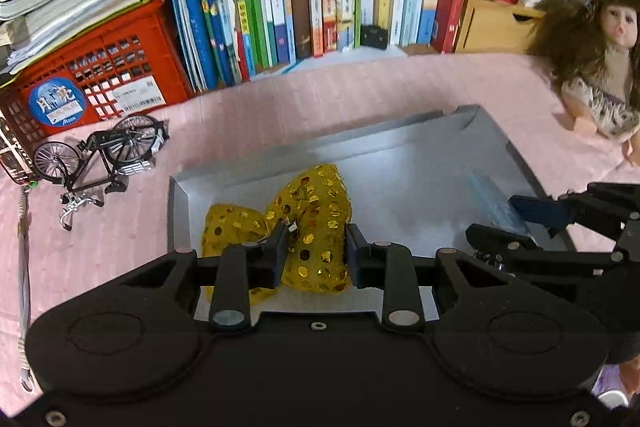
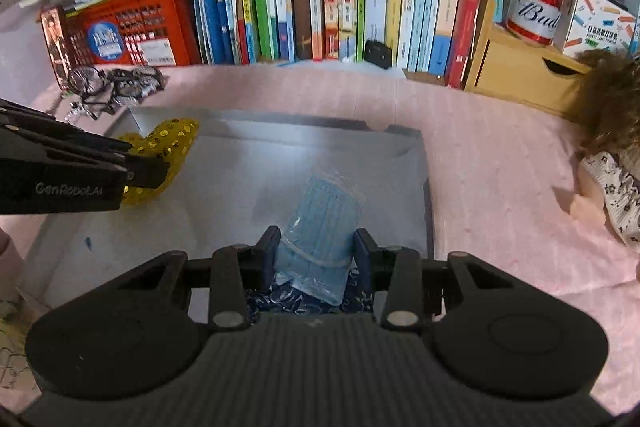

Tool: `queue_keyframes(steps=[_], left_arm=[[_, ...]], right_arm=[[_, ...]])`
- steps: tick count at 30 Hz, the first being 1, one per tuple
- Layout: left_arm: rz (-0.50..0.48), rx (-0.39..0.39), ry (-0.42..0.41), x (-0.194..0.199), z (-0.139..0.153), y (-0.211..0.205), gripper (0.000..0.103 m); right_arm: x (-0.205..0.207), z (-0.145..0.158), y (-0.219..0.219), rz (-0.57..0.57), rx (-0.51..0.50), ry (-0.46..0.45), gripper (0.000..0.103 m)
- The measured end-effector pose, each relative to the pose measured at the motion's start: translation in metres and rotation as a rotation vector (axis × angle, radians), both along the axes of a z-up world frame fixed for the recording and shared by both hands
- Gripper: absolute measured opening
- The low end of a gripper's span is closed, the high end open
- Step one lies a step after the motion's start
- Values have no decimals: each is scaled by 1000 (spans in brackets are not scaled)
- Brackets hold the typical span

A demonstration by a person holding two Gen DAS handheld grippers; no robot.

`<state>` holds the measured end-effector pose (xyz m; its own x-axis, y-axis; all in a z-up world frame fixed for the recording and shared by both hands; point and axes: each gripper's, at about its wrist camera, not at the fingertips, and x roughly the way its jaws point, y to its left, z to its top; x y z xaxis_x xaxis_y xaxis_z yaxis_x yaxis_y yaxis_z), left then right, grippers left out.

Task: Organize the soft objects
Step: 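Lower and release the gold bow in the tray while the right tool releases the blue mask there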

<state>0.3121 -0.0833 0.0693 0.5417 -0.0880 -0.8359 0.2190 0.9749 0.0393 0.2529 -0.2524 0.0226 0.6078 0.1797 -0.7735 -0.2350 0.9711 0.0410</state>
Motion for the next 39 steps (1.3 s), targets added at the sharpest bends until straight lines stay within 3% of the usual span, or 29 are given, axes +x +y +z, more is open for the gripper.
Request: queue_keyframes(steps=[10, 30, 39], left_arm=[[-20, 18, 62, -3, -8, -1, 33], [-38, 33, 70, -9, -7, -3, 35], [-41, 29, 63, -13, -5, -3, 44]], right_arm=[[-3, -9, 3, 22, -30, 37, 46], [-11, -9, -1, 40, -32, 56, 53], [-10, -9, -3, 38, -31, 54, 58]])
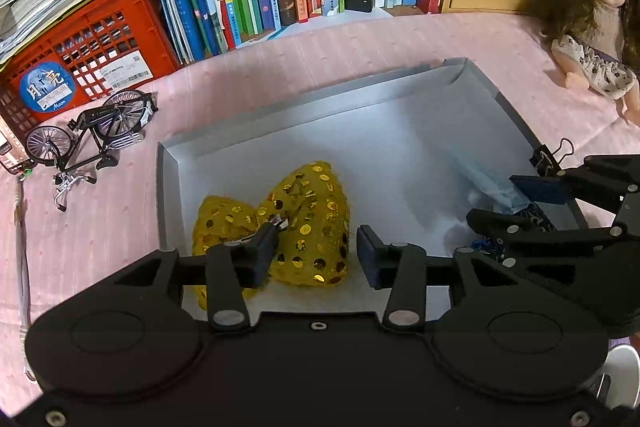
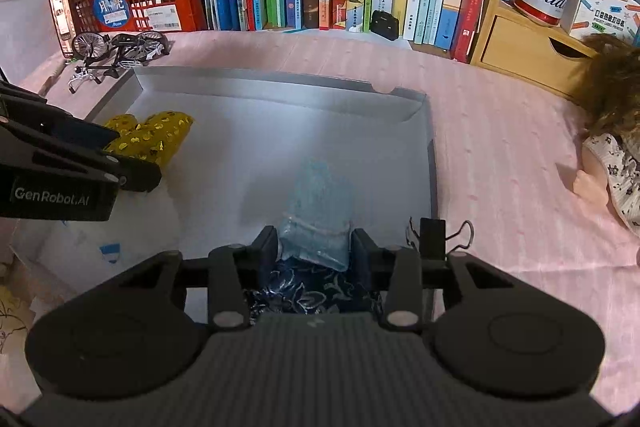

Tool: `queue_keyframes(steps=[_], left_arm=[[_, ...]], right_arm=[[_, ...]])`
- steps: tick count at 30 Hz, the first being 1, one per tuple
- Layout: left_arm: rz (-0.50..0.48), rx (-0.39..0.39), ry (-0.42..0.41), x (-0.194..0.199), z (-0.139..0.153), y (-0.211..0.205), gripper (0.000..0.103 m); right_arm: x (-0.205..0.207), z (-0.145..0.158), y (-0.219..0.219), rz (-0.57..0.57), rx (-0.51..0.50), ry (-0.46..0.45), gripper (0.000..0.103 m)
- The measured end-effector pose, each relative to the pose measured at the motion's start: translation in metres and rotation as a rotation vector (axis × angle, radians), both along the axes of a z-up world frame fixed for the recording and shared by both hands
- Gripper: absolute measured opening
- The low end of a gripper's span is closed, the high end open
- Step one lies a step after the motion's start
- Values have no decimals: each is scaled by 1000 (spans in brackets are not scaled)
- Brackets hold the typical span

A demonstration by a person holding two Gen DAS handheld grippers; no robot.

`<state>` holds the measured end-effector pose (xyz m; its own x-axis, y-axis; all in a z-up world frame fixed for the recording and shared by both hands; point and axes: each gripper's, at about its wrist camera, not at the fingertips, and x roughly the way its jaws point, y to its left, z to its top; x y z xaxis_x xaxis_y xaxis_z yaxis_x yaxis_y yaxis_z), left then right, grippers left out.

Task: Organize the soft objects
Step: 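Lower and release the gold bow in the tray while the right tool releases the blue mask there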

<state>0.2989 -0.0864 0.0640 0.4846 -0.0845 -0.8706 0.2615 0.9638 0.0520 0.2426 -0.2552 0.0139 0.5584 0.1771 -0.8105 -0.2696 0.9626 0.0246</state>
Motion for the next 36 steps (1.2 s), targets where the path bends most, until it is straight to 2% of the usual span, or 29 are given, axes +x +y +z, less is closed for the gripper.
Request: queue_keyframes(steps=[8, 20, 36], left_arm=[[15, -7, 7, -4, 0, 2, 61], [18, -51, -38, -20, 11, 5, 72], [1, -132, -122, -57, 35, 8, 78]], right_arm=[[-6, 4, -4, 2, 1, -14, 65], [-19, 19, -9, -1, 17, -61, 77], [-49, 45, -20, 4, 51, -159, 86]])
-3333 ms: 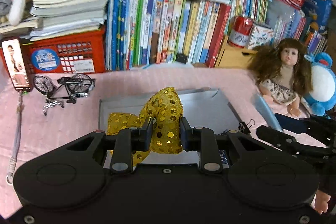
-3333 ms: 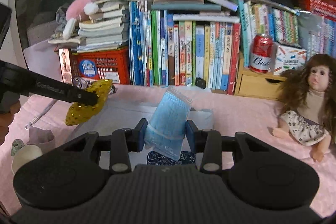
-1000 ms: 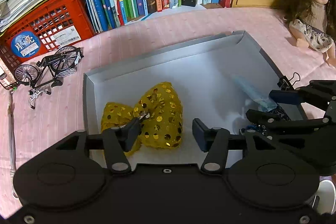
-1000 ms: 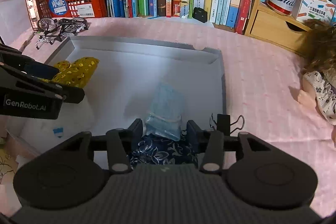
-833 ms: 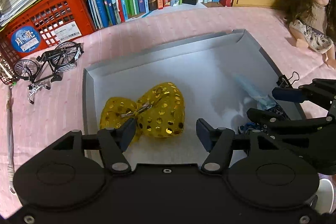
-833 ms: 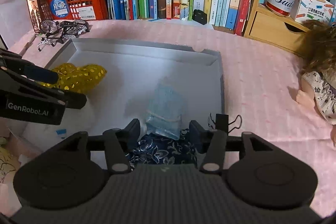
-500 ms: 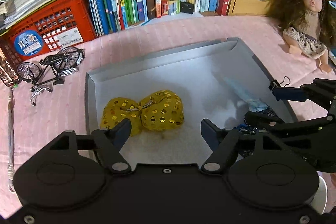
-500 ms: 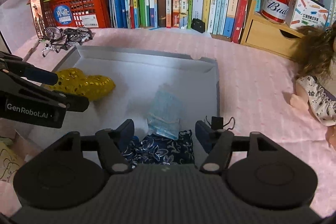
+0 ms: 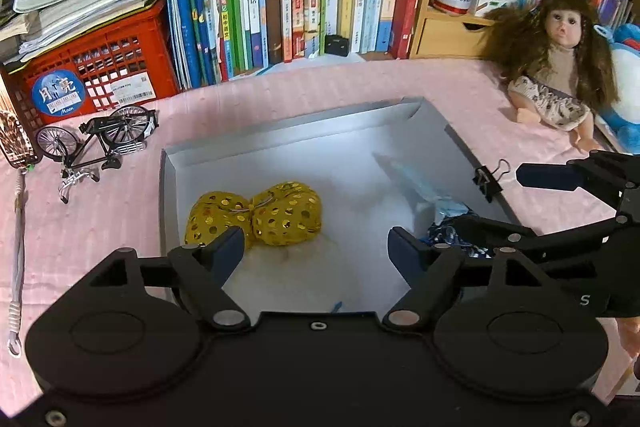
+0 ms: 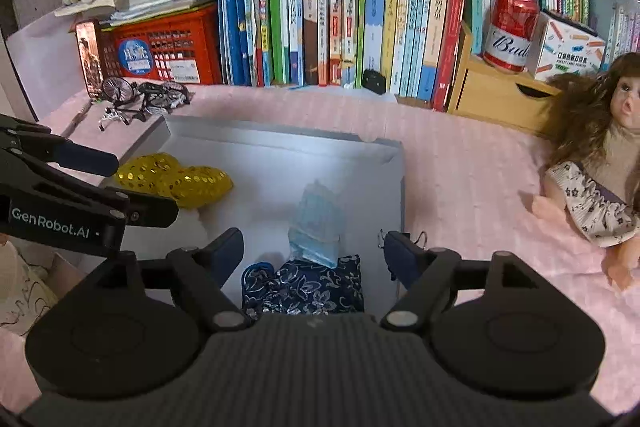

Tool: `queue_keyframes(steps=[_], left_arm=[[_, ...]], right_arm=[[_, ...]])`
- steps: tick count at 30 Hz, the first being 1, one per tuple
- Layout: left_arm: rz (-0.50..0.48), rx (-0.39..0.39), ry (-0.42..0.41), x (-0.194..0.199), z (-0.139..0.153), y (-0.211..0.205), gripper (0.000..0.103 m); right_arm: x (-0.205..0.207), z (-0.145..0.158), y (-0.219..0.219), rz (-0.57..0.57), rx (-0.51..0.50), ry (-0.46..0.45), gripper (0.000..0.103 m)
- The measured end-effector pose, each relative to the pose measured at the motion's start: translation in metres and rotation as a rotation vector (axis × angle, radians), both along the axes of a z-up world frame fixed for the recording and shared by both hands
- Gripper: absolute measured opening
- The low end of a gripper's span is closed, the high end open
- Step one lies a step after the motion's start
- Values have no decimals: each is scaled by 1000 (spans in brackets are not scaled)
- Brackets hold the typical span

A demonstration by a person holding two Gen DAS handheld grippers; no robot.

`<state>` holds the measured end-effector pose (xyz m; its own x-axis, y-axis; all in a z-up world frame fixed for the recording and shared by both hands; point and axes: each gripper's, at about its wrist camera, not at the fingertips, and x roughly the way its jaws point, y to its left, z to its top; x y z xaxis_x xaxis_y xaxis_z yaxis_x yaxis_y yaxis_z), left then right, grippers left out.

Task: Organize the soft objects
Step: 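Lower and release the gold bow in the tray while the right tool releases the blue mask there, then move the left tool to the white foam block while the right tool moves to the purple fluffy heart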

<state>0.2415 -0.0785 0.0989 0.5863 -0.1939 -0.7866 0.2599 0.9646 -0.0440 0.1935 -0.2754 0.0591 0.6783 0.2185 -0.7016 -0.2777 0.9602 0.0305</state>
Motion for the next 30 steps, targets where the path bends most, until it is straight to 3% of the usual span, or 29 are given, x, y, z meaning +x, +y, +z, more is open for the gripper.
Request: queue_keyframes(steps=[17, 30], left_arm=[[-61, -89, -189, -67, 29, -5, 84], [-86, -101, -372, -122, 27, -4, 93]], right_arm=[[-48, 21, -18, -6, 30, -121, 89], [-89, 20, -25, -38, 10, -217, 97]])
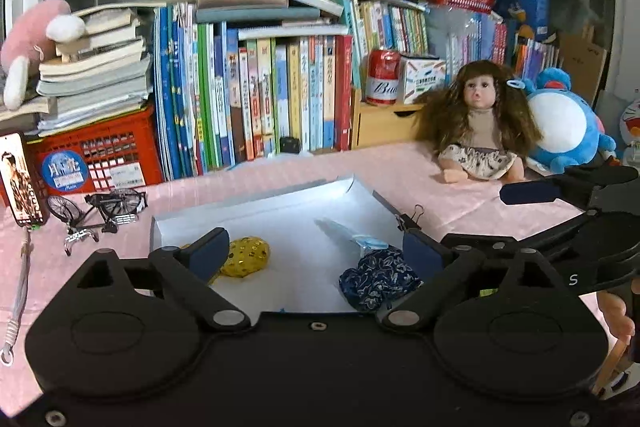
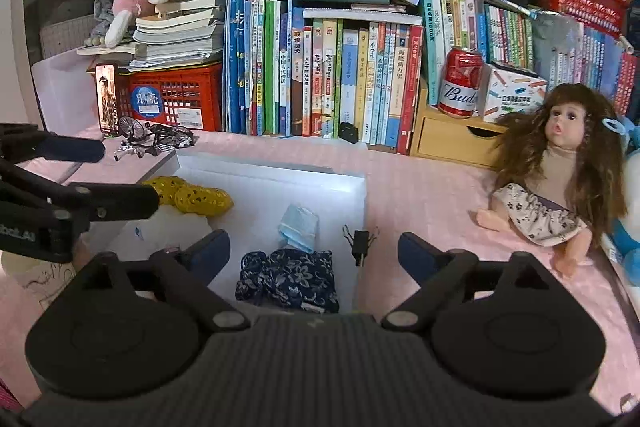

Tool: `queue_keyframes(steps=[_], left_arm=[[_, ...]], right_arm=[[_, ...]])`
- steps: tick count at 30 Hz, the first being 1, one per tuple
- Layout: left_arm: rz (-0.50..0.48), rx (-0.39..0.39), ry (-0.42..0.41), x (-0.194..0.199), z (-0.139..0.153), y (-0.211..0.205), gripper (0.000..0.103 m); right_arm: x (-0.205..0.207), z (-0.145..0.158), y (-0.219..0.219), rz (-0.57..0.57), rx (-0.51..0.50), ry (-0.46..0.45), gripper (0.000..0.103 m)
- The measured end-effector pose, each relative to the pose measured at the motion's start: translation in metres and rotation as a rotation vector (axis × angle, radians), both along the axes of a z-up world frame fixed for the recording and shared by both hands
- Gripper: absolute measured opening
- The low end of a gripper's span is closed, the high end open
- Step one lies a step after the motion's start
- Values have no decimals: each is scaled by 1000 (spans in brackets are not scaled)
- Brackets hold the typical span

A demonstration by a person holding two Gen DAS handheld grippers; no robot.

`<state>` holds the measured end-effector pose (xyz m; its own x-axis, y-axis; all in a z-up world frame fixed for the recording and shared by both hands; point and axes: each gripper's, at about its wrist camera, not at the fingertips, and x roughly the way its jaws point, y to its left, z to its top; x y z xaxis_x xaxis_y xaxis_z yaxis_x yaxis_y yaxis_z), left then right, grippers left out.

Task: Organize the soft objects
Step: 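Move the left tool to the white foam block while the right tool moves to the purple fluffy heart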

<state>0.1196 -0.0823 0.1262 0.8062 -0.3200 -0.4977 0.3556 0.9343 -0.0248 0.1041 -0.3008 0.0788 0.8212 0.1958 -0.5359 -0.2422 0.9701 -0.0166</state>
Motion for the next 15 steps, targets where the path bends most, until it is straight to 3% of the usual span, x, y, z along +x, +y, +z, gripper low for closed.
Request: queue_keyframes(steps=[5, 15], left_arm=[[-8, 3, -24, -20, -5, -1, 95], [11, -7, -76, -57, -13, 3, 95]], right_arm=[[-14, 0, -4, -14, 1, -34, 103], [-38, -6, -14, -103, -20, -125, 103]])
